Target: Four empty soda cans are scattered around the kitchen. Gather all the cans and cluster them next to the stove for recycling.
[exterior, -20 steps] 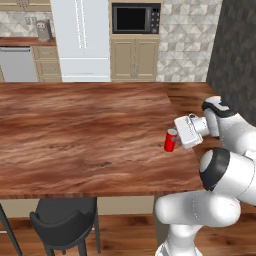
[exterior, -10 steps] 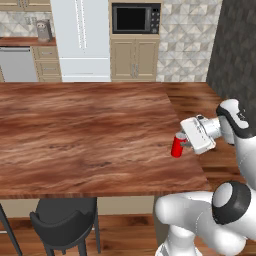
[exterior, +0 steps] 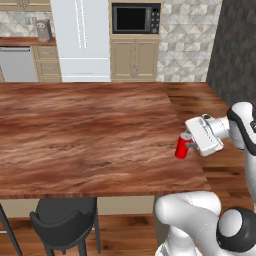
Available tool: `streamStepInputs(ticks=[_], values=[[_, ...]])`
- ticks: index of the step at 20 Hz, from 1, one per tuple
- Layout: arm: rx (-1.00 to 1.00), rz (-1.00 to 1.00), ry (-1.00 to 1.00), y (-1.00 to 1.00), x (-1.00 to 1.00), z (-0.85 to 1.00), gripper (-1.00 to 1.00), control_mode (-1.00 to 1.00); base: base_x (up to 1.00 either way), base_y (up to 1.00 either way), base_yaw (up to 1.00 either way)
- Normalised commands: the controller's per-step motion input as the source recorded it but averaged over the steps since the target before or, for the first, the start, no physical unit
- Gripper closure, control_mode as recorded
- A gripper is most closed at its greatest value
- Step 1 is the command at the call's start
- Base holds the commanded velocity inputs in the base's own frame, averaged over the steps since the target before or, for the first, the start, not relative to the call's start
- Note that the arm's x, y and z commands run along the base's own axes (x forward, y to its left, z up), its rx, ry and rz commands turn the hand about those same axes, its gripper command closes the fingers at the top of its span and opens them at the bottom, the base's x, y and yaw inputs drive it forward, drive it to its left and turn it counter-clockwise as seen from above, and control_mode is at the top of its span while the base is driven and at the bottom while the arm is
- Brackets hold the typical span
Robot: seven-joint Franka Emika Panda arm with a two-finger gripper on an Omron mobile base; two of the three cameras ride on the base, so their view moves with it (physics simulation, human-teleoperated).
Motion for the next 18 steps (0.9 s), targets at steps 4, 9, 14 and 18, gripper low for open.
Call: streamStepInputs(ticks=[4,9,14,18], values=[[0.00,-0.12,0.00,0.00,-0.38,0.03,1.00,-1.00,0.00,0.00,0.00],[0.00,-0.14,0.00,0.00,-0.36,0.03,1.00,-1.00,0.00,0.00,0.00],[0.00,-0.09,0.00,0.05,-0.01,0.00,1.00,-1.00,0.00,0.00,0.00],[0.00,0.00,0.00,0.00,0.00,0.00,1.00,1.00,0.02,0.04,-0.01]])
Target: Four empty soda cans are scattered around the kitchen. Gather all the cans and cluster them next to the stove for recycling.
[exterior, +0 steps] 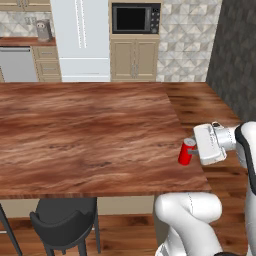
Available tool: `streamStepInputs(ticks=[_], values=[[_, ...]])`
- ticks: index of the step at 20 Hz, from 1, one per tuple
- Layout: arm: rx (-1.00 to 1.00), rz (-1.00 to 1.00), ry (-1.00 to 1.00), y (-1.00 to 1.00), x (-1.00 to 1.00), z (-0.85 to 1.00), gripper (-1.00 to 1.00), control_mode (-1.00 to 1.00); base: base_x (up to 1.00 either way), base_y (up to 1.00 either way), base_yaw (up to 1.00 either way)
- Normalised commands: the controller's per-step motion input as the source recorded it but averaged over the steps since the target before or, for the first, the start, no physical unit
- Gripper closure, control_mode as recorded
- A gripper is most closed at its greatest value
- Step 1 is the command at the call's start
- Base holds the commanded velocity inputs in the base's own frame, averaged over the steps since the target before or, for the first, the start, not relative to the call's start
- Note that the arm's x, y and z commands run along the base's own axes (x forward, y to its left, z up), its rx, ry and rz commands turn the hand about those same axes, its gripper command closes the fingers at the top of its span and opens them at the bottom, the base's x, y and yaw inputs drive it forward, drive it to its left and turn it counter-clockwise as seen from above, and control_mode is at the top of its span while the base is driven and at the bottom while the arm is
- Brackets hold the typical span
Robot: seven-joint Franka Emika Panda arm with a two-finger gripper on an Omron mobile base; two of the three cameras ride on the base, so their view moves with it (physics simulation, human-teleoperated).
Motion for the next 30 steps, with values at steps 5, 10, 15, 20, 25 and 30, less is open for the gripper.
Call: streamStepInputs(ticks=[5,10,15,20,25,30], values=[[0.00,0.00,0.00,0.00,0.00,0.00,1.00,1.00,0.00,0.00,0.00],[0.00,0.00,0.00,0.00,0.00,0.00,1.00,1.00,-0.13,0.00,0.00],[0.00,0.00,0.00,0.00,0.00,0.00,1.00,1.00,-0.76,-0.02,0.00],[0.00,0.00,0.00,0.00,0.00,0.00,1.00,1.00,-0.99,-0.02,0.02],[0.00,0.00,0.00,0.00,0.00,0.00,1.00,1.00,-1.00,0.00,0.04],[0.00,0.00,0.00,0.00,0.00,0.00,1.00,1.00,-1.00,0.00,0.05]])
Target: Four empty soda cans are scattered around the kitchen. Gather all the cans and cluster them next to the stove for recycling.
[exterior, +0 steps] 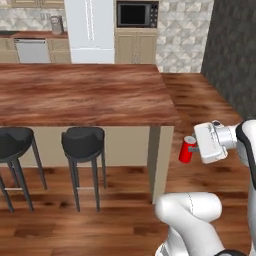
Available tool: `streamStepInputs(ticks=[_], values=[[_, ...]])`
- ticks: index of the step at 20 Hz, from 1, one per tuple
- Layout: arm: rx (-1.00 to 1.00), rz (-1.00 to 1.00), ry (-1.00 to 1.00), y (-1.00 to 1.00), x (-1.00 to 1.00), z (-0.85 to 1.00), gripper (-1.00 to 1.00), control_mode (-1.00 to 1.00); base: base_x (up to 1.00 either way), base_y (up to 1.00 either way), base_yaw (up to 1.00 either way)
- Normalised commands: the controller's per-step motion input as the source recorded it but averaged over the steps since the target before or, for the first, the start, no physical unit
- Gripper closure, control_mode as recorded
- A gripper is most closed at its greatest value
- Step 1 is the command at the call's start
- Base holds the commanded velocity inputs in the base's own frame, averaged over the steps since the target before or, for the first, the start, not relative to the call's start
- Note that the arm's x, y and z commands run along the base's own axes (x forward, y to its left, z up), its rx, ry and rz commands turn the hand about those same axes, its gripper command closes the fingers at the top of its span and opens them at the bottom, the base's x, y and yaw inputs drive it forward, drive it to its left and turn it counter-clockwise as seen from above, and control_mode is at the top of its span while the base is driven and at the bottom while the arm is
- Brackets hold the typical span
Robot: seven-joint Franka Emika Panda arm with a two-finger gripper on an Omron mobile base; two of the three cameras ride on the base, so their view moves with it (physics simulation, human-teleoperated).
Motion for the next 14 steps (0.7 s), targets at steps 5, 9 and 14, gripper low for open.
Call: streamStepInputs(ticks=[5,9,14], values=[[0.00,0.00,0.00,0.00,0.00,0.00,1.00,1.00,-0.93,0.00,0.07],[0.00,0.00,0.00,0.00,0.00,0.00,1.00,1.00,-0.73,0.05,0.07],[0.00,0.00,0.00,0.00,0.00,0.00,1.00,1.00,-0.28,0.41,0.02]])
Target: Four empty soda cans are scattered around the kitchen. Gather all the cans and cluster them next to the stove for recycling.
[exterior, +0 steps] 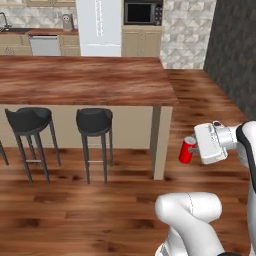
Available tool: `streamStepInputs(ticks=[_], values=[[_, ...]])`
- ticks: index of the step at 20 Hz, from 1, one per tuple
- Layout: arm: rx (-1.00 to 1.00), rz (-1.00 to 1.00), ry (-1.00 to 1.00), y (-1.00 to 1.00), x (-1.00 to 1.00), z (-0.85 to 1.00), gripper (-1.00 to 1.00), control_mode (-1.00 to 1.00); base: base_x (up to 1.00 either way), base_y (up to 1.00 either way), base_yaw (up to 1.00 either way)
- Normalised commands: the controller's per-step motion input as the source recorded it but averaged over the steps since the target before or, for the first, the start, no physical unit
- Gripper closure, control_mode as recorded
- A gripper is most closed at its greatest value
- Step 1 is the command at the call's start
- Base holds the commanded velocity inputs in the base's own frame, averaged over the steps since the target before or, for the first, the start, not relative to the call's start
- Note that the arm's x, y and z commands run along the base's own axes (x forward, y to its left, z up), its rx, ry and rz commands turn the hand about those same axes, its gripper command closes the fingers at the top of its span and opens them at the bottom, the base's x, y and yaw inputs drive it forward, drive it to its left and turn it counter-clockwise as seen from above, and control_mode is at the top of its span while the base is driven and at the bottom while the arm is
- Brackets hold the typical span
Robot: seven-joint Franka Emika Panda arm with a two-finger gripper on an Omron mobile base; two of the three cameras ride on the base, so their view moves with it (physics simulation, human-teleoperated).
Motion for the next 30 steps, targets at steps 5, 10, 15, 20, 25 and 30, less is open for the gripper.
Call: streamStepInputs(ticks=[5,10,15,20,25,30], values=[[0.00,0.00,0.00,0.00,0.00,0.00,1.00,1.00,0.06,0.49,0.01],[0.00,0.00,0.00,0.00,0.00,0.00,1.00,1.00,0.26,0.52,0.00],[0.00,0.00,0.00,0.00,0.00,0.00,1.00,1.00,0.12,0.81,0.00],[0.00,0.00,0.00,0.00,0.00,0.00,1.00,1.00,0.27,0.98,-0.01],[0.00,0.00,0.00,0.00,0.00,0.00,1.00,1.00,0.31,1.00,0.00],[0.00,0.00,0.00,0.00,0.00,0.00,1.00,1.00,0.28,1.00,-0.01]])
